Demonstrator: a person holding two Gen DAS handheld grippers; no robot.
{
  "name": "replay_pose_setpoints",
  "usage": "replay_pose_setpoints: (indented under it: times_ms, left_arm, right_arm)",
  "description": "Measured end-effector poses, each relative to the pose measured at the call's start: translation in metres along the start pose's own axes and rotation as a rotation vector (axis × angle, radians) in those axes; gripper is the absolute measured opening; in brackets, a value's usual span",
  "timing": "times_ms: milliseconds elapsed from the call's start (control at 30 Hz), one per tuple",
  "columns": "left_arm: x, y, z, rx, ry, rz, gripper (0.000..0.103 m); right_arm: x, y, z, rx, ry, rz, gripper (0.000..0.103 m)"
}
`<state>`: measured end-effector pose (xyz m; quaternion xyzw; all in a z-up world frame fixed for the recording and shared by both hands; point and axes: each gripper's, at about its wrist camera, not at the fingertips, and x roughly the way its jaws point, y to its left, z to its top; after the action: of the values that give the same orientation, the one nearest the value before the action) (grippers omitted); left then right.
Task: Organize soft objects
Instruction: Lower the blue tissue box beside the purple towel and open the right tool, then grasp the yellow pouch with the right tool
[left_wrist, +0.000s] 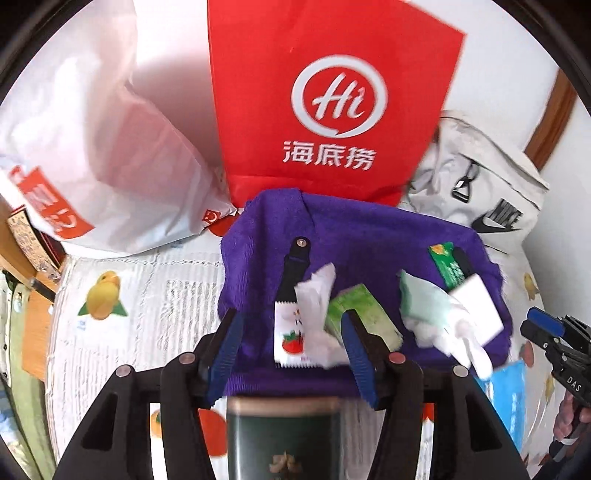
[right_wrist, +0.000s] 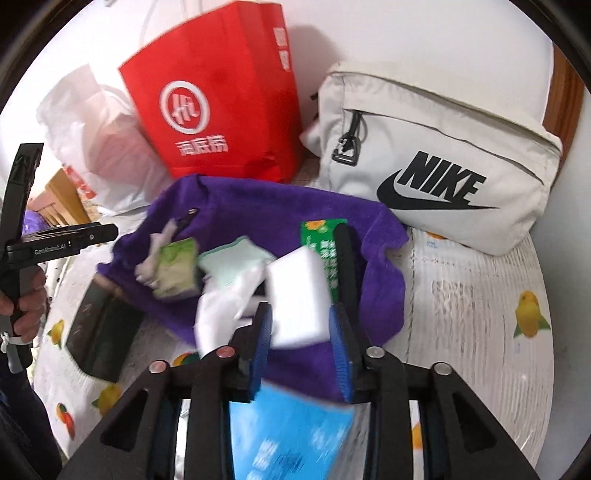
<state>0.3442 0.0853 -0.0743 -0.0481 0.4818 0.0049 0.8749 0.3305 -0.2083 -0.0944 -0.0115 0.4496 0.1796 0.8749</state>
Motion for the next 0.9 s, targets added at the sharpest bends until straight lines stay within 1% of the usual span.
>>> replay_pose_setpoints:
  times_ms: [200, 300, 333, 400, 467, 500, 533, 567, 600, 633, 667, 733, 833, 900]
  left_arm:
    - [-0.031, -0.005, -0.034, 0.0, -0.001, -0.045, 0.054]
    - [-0.045, -0.007, -0.056, 0.011, -0.005, -0.022, 0.054]
    - [-0.049, -0.008, -0.063, 0.012, -0.003, -0.026, 0.054]
    - [-0.056, -0.007, -0.079, 0.004, 0.008, -0.038, 0.054]
    - [-0.063, -0.006, -0.095, -0.007, 0.013, -0.041, 0.056]
    - [-0.066, -0.005, -0.102, -0.013, 0.014, -0.041, 0.059]
    - [-0.069, -0.004, -0.11, -0.025, 0.008, -0.041, 0.061]
    - [-0.072, -0.003, -0.119, -0.033, 0.008, -0.042, 0.061]
    - [-0.075, -0.002, -0.125, -0.039, 0.008, -0.041, 0.062]
    - [-0.077, 0.001, -0.135, -0.048, 0.01, -0.037, 0.064]
    - [-0.08, 0.003, -0.141, -0.055, 0.011, -0.035, 0.064]
    - [-0.085, 0.007, -0.156, -0.067, 0.007, -0.038, 0.065]
    - [-0.09, 0.013, -0.171, -0.082, 0.004, -0.038, 0.067]
    - [-0.092, 0.017, -0.181, -0.085, 0.005, -0.041, 0.067]
  right_arm:
    - [-0.038, 0.023, -0.033, -0.026, -0.022, 0.023, 0.039]
    - [-0.055, 0.037, -0.054, -0.038, -0.037, 0.043, 0.047]
    - [-0.062, 0.044, -0.064, -0.052, -0.039, 0.053, 0.05]
    - [-0.07, 0.056, -0.077, -0.075, -0.045, 0.068, 0.052]
    - [-0.078, 0.07, -0.094, -0.099, -0.042, 0.084, 0.053]
    - [-0.08, 0.076, -0.1, -0.106, -0.04, 0.094, 0.054]
    - [-0.082, 0.083, -0.11, -0.115, -0.036, 0.111, 0.057]
    - [-0.082, 0.089, -0.118, -0.123, -0.033, 0.126, 0.065]
    - [-0.082, 0.094, -0.126, -0.131, -0.029, 0.14, 0.07]
    - [-0.081, 0.099, -0.134, -0.142, -0.024, 0.152, 0.078]
    - [-0.078, 0.108, -0.145, -0.164, -0.016, 0.171, 0.082]
    - [-0.071, 0.119, -0.158, -0.202, 0.0, 0.206, 0.085]
    - [-0.051, 0.133, -0.174, -0.247, 0.052, 0.202, 0.085]
    - [-0.039, 0.14, -0.181, -0.279, 0.067, 0.199, 0.085]
